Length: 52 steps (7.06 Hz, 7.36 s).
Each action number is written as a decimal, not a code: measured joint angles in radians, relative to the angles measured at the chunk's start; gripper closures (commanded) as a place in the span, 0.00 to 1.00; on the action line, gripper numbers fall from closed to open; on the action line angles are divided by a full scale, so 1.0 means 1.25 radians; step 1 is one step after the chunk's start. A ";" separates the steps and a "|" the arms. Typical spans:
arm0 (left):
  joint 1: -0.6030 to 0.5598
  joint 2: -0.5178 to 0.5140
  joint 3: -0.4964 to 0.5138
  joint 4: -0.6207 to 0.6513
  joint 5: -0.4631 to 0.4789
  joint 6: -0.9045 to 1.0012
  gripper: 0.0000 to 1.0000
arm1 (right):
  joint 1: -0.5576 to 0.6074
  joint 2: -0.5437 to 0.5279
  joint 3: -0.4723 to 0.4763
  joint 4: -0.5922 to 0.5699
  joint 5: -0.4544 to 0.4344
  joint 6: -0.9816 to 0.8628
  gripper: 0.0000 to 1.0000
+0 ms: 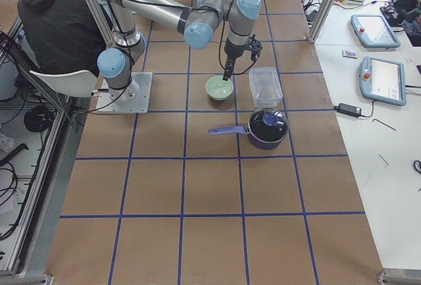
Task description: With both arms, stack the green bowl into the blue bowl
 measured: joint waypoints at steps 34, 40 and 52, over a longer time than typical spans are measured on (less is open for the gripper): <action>-0.261 0.109 0.470 -0.473 0.000 -0.147 0.00 | 0.481 0.154 0.084 -0.352 0.233 0.477 1.00; -0.261 0.112 0.455 -0.469 -0.008 -0.244 0.00 | 0.481 0.173 0.081 -0.373 0.247 0.482 0.00; -0.271 0.120 0.449 -0.458 -0.004 -0.272 0.00 | 0.298 -0.049 -0.181 0.148 0.070 0.329 0.00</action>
